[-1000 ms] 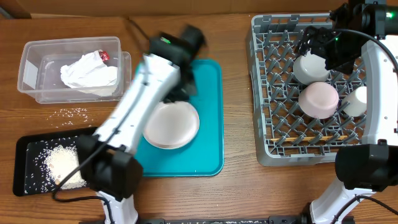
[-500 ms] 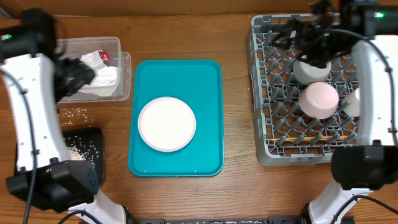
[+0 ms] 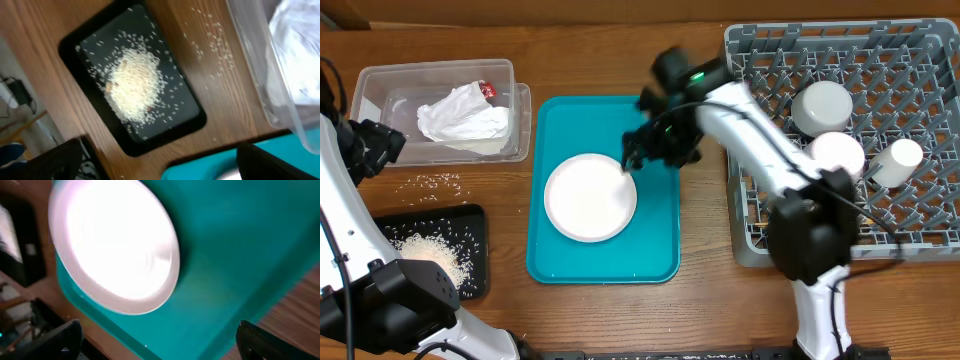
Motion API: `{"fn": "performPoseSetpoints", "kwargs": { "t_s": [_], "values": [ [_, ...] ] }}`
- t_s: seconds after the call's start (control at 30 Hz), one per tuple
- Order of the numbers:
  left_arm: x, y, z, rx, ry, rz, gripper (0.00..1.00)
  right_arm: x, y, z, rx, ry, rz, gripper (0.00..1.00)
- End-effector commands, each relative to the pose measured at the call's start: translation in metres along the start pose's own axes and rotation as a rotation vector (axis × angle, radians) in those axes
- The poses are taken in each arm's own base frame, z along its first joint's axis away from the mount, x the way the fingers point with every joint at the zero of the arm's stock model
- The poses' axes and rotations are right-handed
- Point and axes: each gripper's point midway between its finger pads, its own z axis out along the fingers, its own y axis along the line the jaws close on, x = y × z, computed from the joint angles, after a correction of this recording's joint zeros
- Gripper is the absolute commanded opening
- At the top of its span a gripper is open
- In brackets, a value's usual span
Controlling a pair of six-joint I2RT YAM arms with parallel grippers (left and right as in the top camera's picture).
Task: Sort waste into correct bins and load items into the dishwasher
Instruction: 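Retract the left gripper and grasp the white plate rim with the right gripper, then lift the white plate with the right gripper and carry it to the rack's back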
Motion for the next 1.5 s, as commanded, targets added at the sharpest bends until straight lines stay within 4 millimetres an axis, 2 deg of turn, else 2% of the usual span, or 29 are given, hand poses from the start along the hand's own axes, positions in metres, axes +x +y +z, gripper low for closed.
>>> {"fn": "performPoseSetpoints", "kwargs": {
  "t_s": [0.0,0.13,0.2,0.27,0.43,0.63,0.83,0.9,1.0,1.1,1.17,1.3,1.33,1.47],
  "values": [
    [-0.007,0.012,-0.007,-0.039,-0.055,-0.007,1.00,0.008,0.001,0.035,0.024,0.075,0.018,1.00],
    [-0.007,0.012,-0.007,-0.039,-0.055,-0.007,1.00,0.015,0.003,0.067,0.041,0.132,0.086,1.00],
    [-0.007,0.012,-0.007,-0.039,-0.055,-0.007,1.00,0.016,0.004,0.077,0.056,0.142,0.100,1.00],
    [-0.007,0.012,-0.007,-0.039,-0.055,-0.007,1.00,0.015,0.002,0.083,0.080,0.136,0.121,0.96],
    [-0.007,0.012,-0.007,-0.039,-0.055,-0.007,1.00,0.008,0.003,0.086,0.093,0.103,0.141,0.70],
    [-0.007,0.012,-0.007,-0.039,-0.055,-0.007,1.00,0.003,-0.014,0.085,0.189,0.063,0.189,0.61],
    [-0.007,0.012,-0.007,-0.039,-0.055,-0.007,1.00,0.000,-0.014,0.086,0.189,0.050,0.202,0.43],
    [-0.007,0.012,-0.007,-0.039,-0.055,-0.007,1.00,-0.002,-0.015,0.089,0.184,0.040,0.202,0.41],
    [-0.007,0.012,-0.007,-0.039,-0.055,-0.007,1.00,-0.002,-0.018,0.095,0.183,0.032,0.227,0.32],
    [-0.007,0.012,-0.007,-0.039,-0.055,-0.007,1.00,-0.002,-0.020,0.100,0.180,0.027,0.243,0.28],
    [-0.007,0.012,-0.007,-0.039,-0.055,-0.007,1.00,-0.002,-0.020,0.100,0.181,0.026,0.242,0.25],
    [-0.007,0.012,-0.007,-0.039,-0.055,-0.007,1.00,-0.003,-0.022,0.094,0.182,0.030,0.255,0.09],
    [-0.007,0.012,-0.007,-0.039,-0.055,-0.007,1.00,-0.003,-0.023,0.090,0.183,0.032,0.265,0.05],
    [-0.007,0.012,-0.007,-0.039,-0.055,-0.007,1.00,-0.015,-0.023,0.059,0.177,0.011,0.318,0.04]
  ]
}}
